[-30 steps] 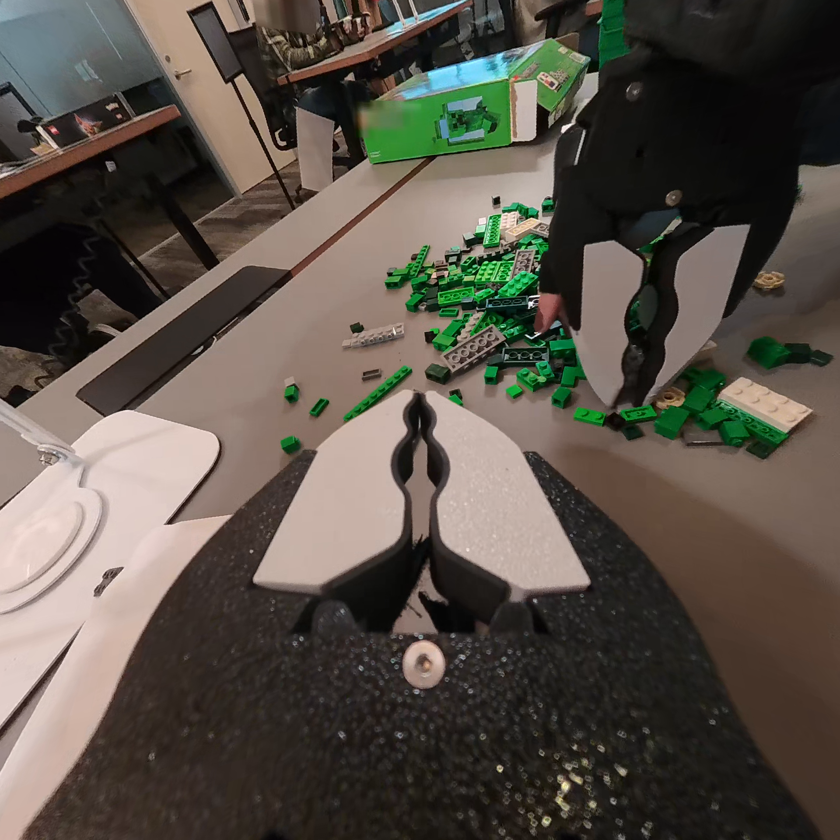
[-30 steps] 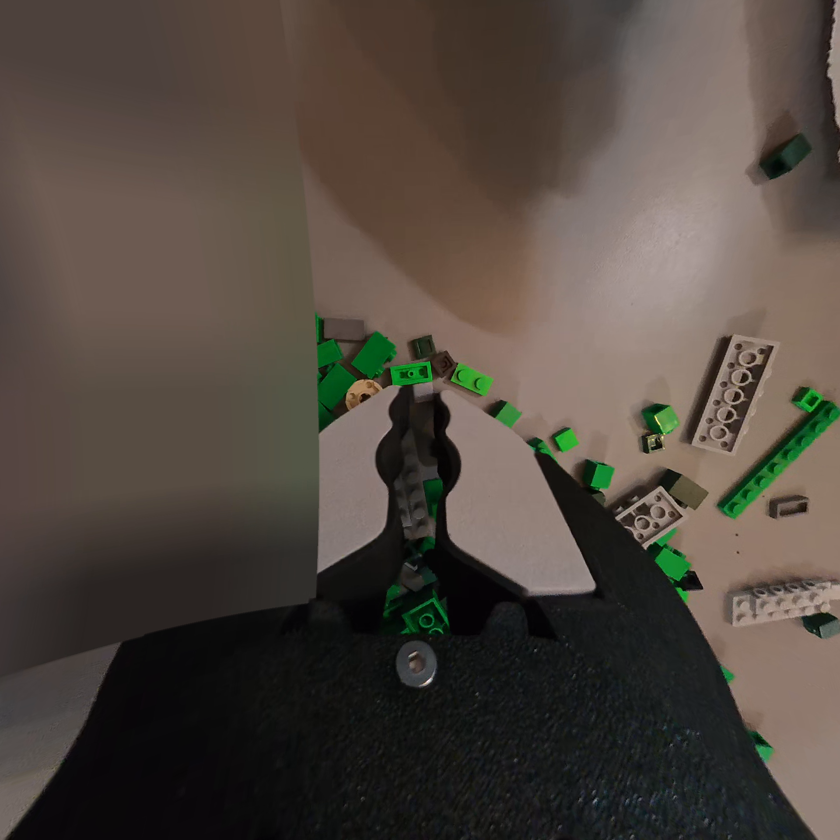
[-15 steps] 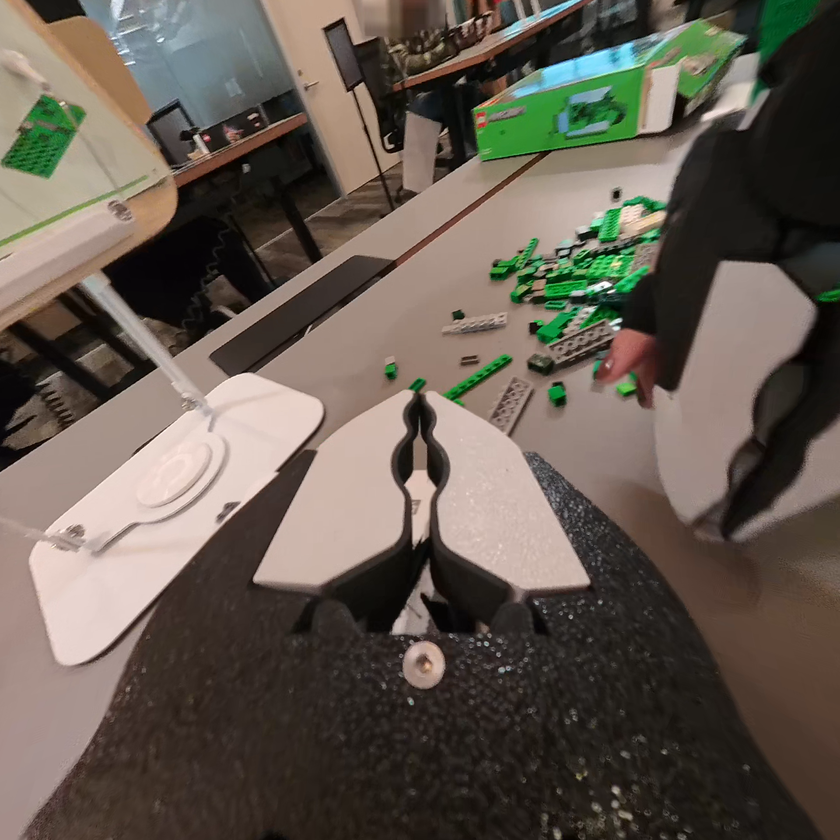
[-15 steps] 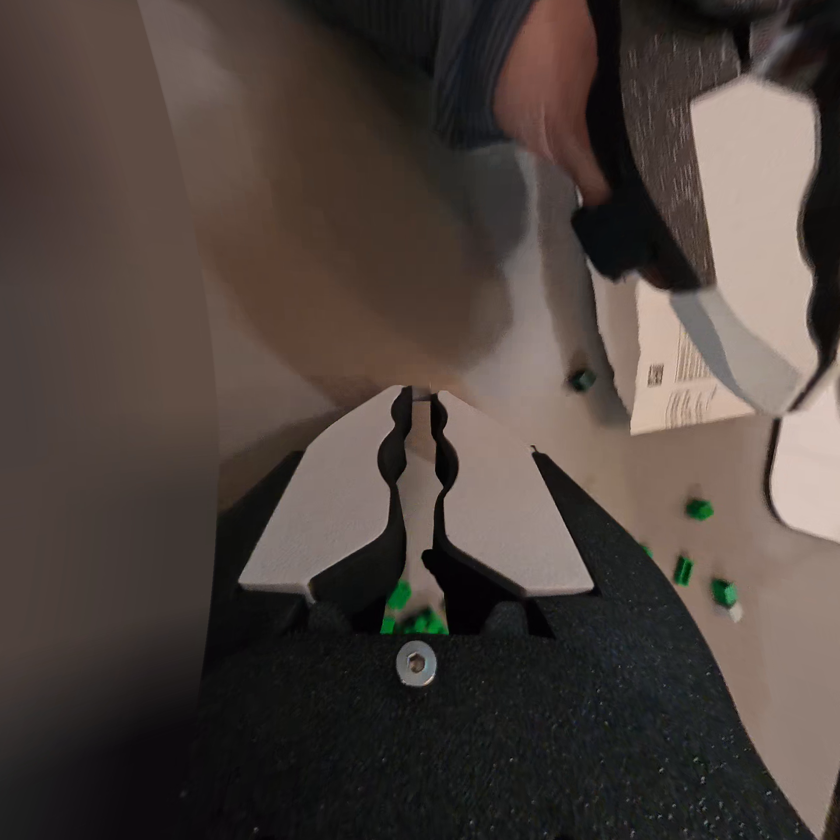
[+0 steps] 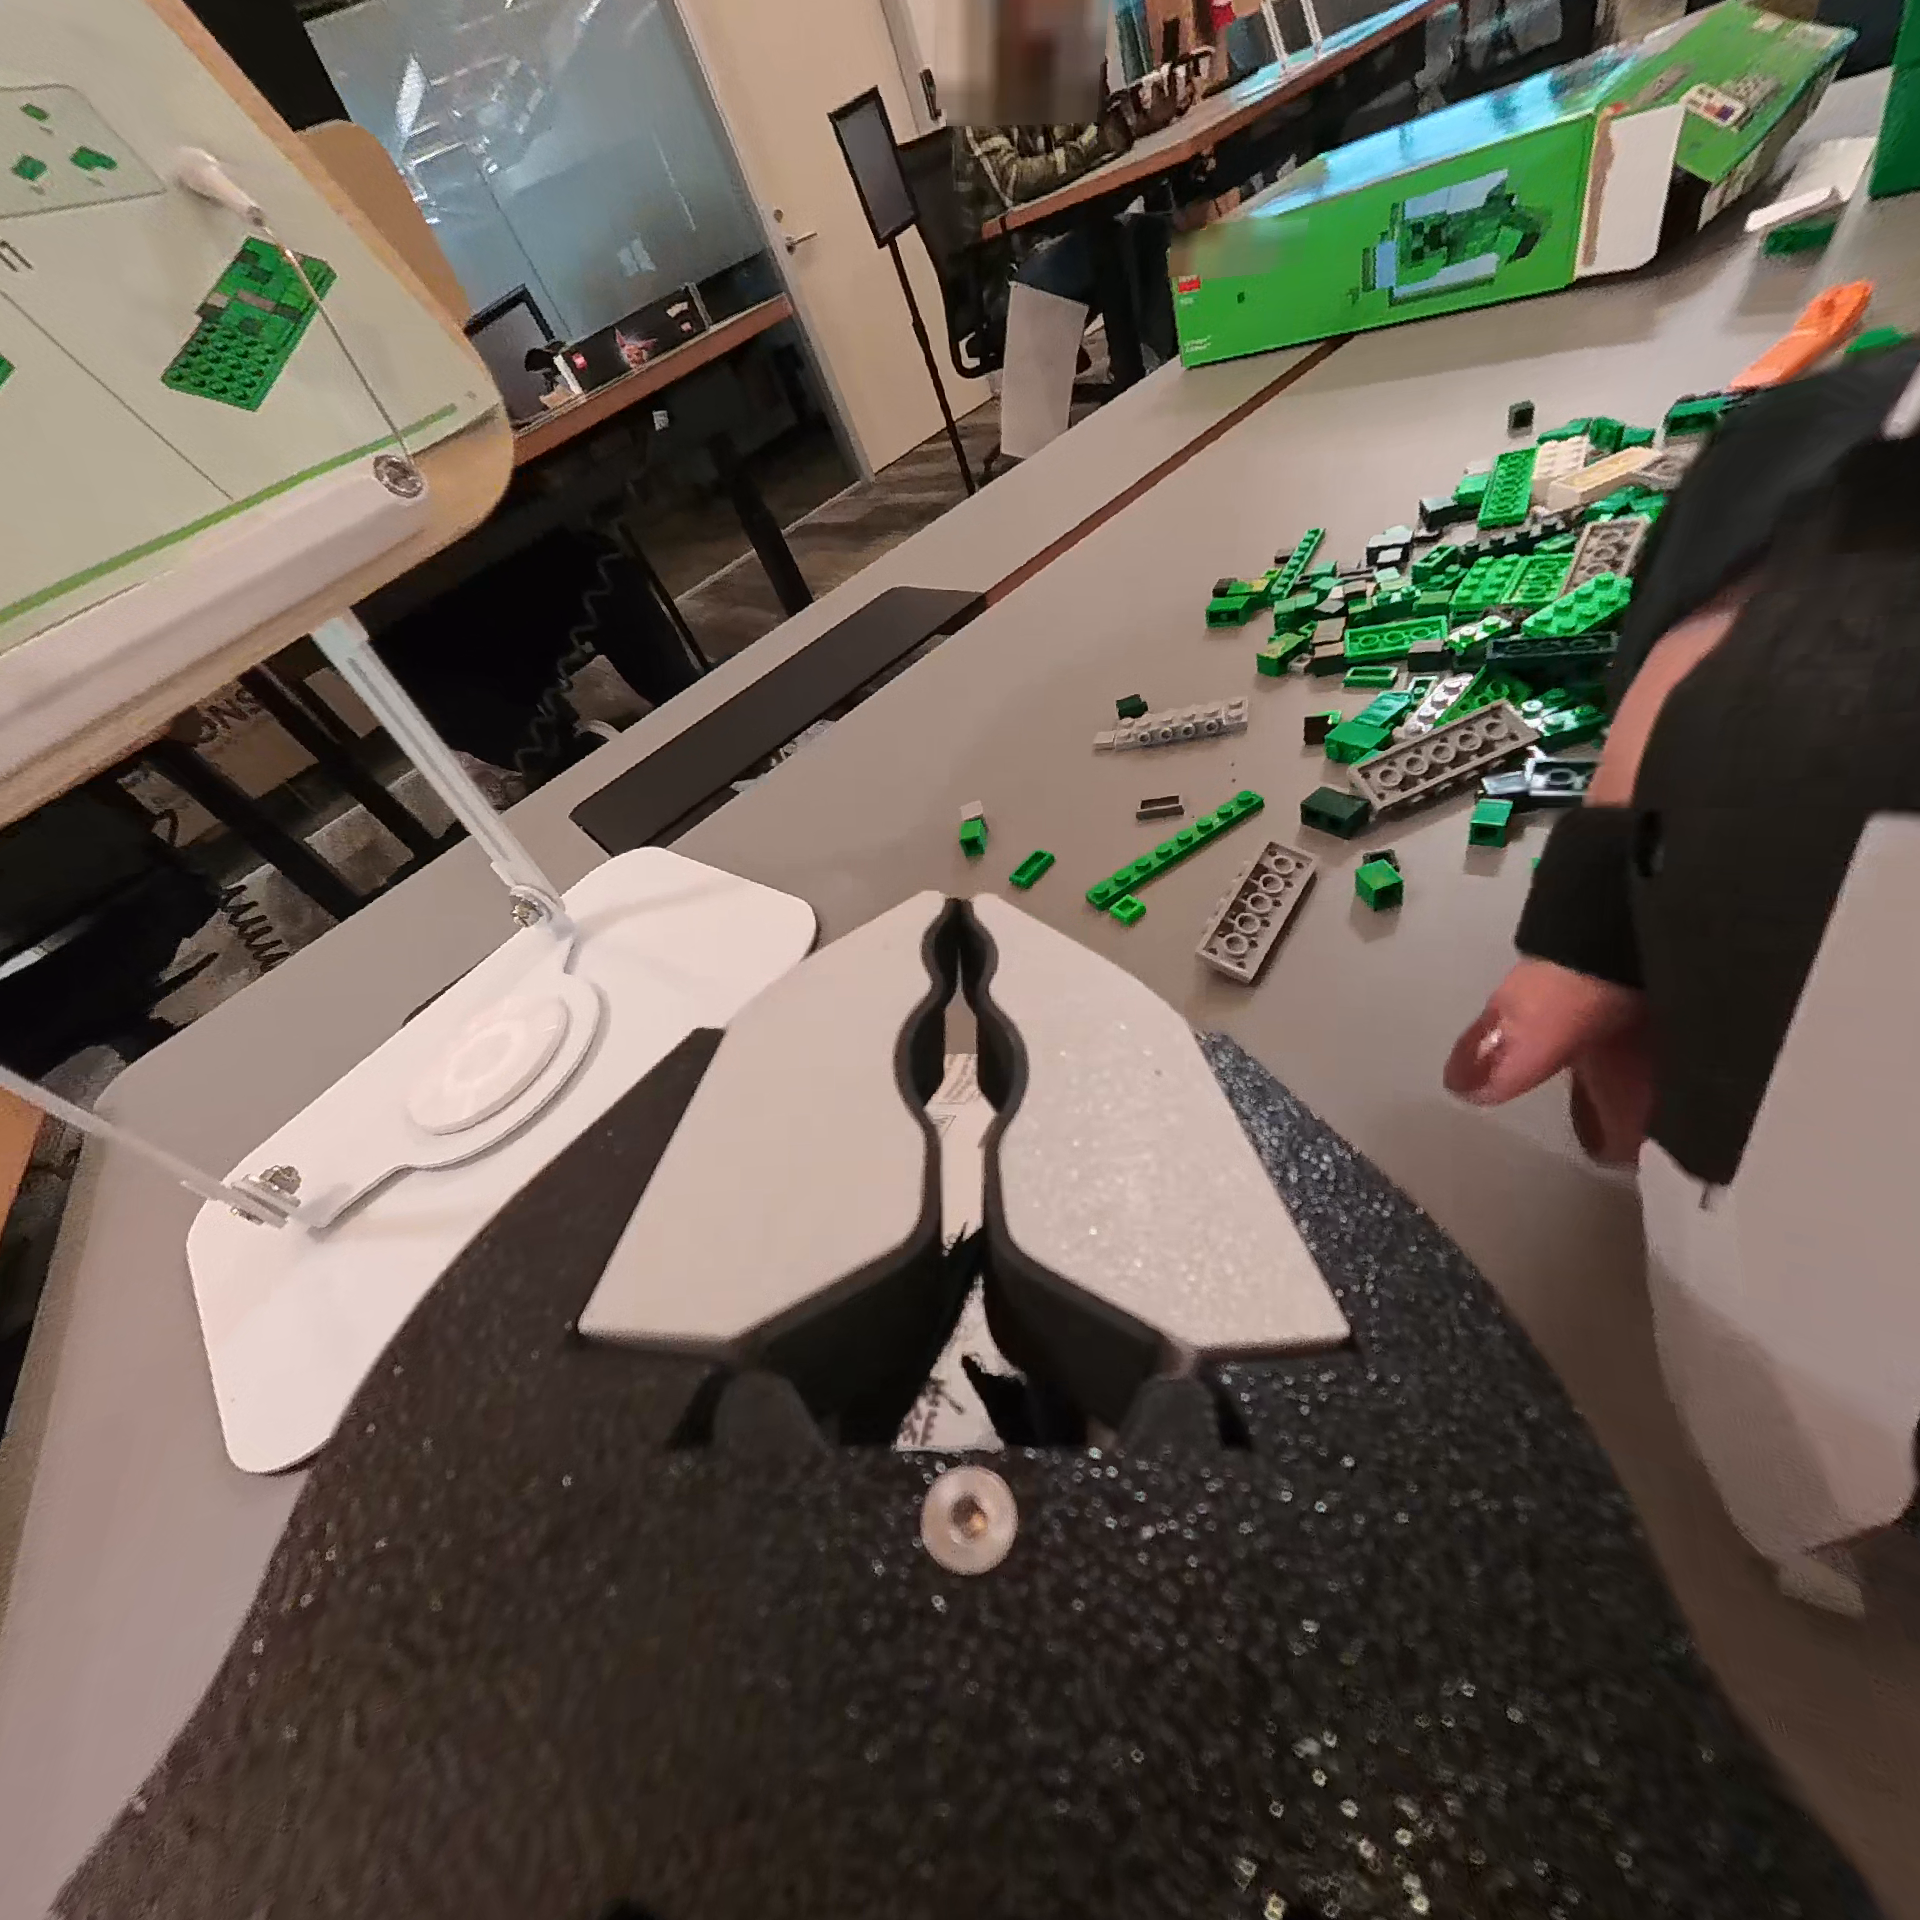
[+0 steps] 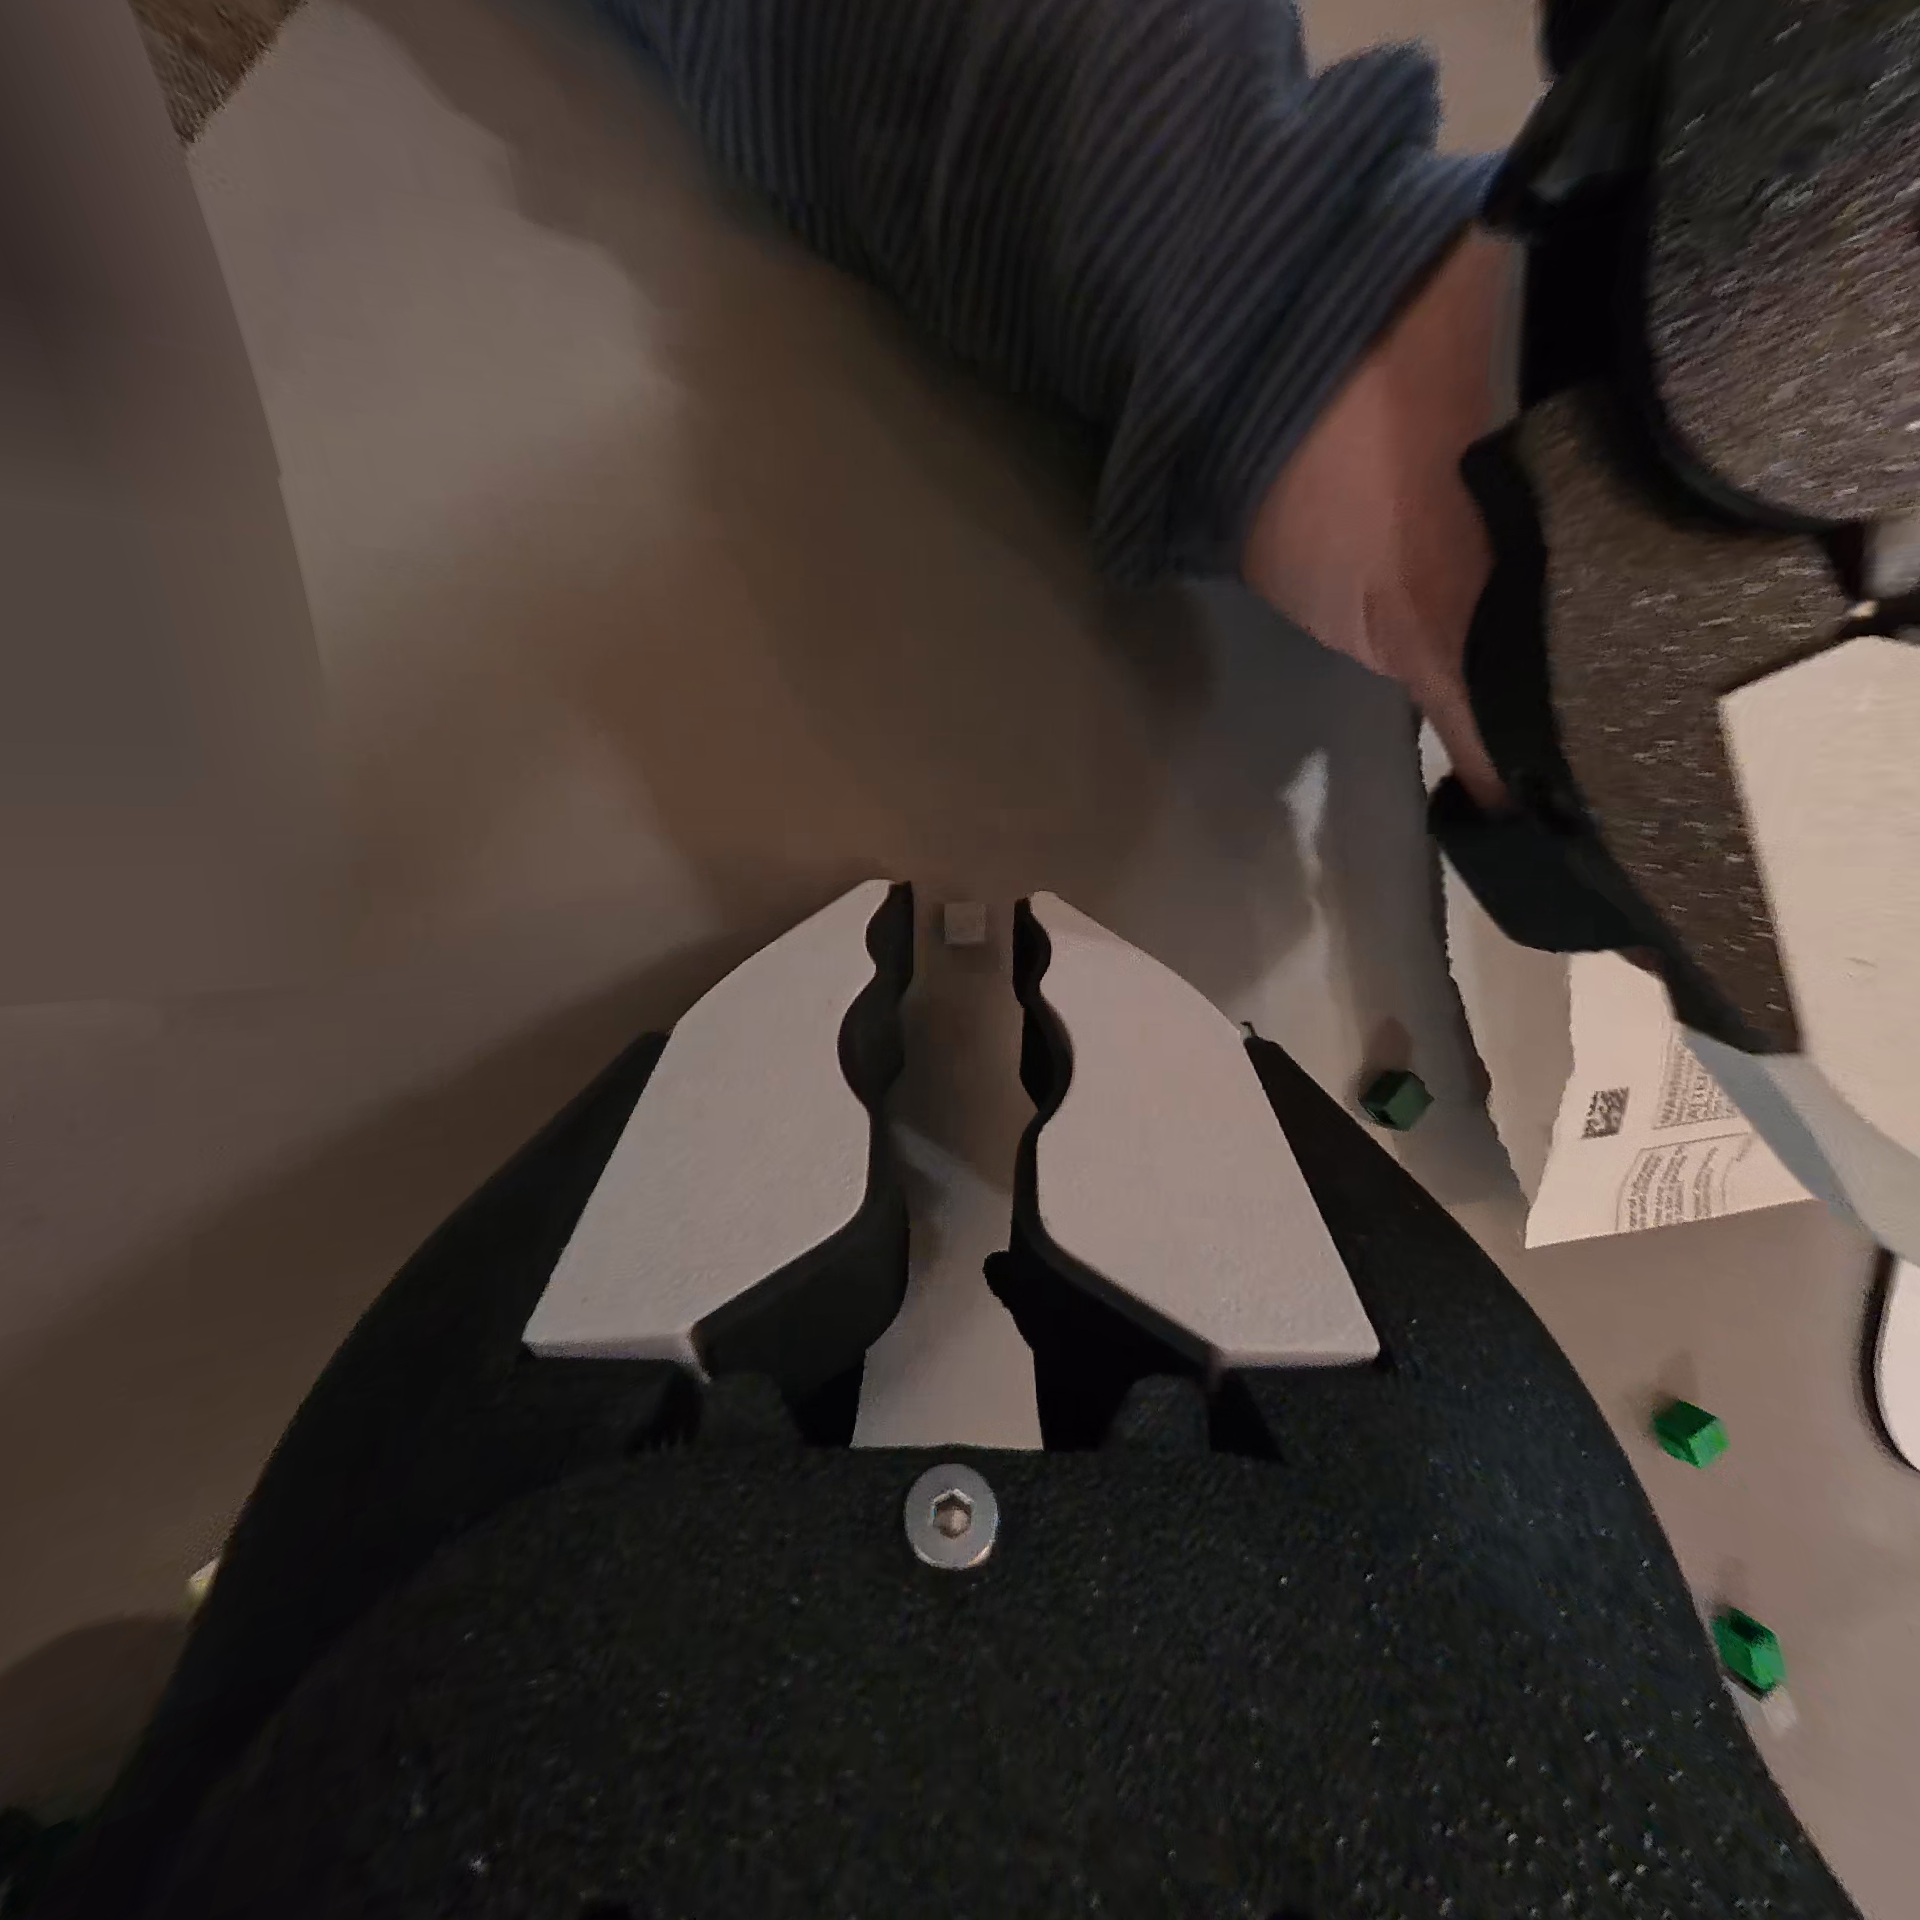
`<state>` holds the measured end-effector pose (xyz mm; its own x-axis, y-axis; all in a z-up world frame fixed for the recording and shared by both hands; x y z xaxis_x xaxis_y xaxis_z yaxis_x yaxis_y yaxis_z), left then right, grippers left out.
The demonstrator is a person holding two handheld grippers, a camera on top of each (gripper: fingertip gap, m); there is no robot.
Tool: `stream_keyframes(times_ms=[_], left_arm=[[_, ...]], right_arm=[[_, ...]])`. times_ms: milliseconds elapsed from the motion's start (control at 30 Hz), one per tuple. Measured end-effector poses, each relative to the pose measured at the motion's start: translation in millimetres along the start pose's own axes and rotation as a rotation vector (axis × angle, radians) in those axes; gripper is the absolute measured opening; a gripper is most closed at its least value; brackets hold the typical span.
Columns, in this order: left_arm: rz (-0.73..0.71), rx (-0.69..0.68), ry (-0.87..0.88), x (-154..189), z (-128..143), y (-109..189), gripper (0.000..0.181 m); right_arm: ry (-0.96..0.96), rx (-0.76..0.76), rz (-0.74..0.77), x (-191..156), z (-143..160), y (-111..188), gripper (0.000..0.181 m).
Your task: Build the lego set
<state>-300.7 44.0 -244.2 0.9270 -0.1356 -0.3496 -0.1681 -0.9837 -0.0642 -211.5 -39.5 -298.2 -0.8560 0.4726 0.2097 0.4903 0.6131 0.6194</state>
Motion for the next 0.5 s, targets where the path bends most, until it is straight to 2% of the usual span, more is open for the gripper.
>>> stream_keyframes(times_ms=[33,167,267,333,500], left_arm=[[0.003,-0.004,-0.006,1,1,0,0.0],[0.019,0.003,0.0,4,3,-1,0.0],[0.03,0.02,0.021,6,3,-3,0.0],[0.035,0.017,0.035,7,6,-4,0.0],[0.031,0.029,0.083,3,7,-4,0.0]], right_arm=[[-0.004,0.002,0.007,2,-1,7,0.018],[-0.069,-0.008,0.132,23,7,63,0.016],[-0.167,-0.027,0.17,26,23,101,0.013],[-0.194,-0.052,0.152,17,36,112,0.012],[-0.195,-0.19,0.064,-12,69,113,0.009]])
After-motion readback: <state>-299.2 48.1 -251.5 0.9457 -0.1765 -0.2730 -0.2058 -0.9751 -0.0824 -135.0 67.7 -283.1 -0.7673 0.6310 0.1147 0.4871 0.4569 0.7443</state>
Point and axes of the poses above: each gripper's, where its closed fingertips meet, y back along the fingers, z out of its underside, x = y × z across the jaws, the point moved 2 cm from there along y, back along the fingers, and after that the axes turned 15 degrees about x, right-handed, at the moved point
